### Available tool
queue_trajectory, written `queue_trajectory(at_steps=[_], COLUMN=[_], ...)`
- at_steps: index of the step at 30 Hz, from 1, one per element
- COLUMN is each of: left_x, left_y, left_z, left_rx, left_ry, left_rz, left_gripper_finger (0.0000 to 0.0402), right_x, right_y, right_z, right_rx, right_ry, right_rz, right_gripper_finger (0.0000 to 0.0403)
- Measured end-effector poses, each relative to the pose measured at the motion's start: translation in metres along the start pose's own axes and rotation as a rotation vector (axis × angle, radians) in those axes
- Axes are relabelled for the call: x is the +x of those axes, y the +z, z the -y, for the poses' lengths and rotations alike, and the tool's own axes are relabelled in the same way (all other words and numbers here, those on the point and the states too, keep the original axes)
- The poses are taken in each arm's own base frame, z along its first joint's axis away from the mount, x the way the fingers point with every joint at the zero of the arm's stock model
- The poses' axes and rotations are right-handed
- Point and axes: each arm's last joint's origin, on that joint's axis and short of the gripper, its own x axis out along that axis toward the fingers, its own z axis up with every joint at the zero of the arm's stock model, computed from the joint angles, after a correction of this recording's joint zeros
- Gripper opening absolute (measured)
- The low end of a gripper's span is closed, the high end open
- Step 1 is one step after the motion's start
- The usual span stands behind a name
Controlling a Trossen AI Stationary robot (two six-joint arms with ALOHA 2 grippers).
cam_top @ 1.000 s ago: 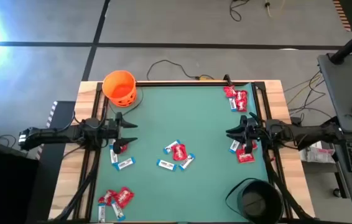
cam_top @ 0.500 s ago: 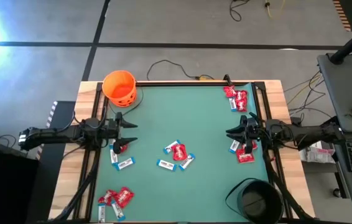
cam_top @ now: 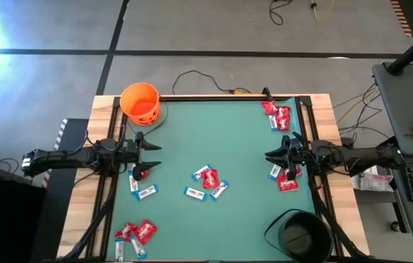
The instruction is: Sort candy by brand, put in halloween buckets
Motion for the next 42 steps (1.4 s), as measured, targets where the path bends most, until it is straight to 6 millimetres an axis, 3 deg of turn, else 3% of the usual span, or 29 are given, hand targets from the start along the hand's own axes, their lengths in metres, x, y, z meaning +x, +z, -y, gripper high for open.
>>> queue_trajectory(at_steps=[11, 15, 18, 24, 26, 29, 36, 42], left_x=[0.0, 0.0, 0.0, 0.0, 0.0, 0.0, 0.0, 0.0], left_y=[0.0, 0.0, 0.0, 0.0, 0.0, 0.0, 0.0, 0.0], left_z=[0.0, 0.0, 0.0, 0.0, 0.0, 0.0, 0.0, 0.0], left_rx=[0.0, 0.0, 0.0, 0.0, 0.0, 0.0, 0.0, 0.0], left_ry=[0.0, 0.0, 0.0, 0.001, 0.0, 0.0, 0.0, 0.0], left_rz=[0.0, -0.001, 0.0, 0.001, 0.001, 0.001, 0.001, 0.001], left_gripper_finger=[0.0272, 0.0272, 0.0272, 0.0272, 0.0272, 0.0272, 0.0272, 0.0272], right_x=[0.0, -0.001, 0.002, 0.013, 0.02, 0.03, 0.042, 0.047], right_y=[0.001, 0.012, 0.009, 0.01, 0.003, -0.001, 0.005, 0.016], right_z=[-0.001, -0.005, -0.003, -0.008, -0.006, -0.005, -0.007, -0.007], right_rx=[0.009, 0.217, 0.298, 0.253, 0.203, 0.348, 0.482, 0.717], right_ry=[0.005, 0.065, 0.007, 0.129, 0.09, -0.001, -0.239, -0.734], right_rz=[0.013, 0.115, 0.101, 0.028, -0.107, -0.267, -0.504, -0.717], right_gripper_finger=[0.0089, 0.0089, 0.0089, 0.0089, 0.0089, 0.0089, 0.0089, 0.0081])
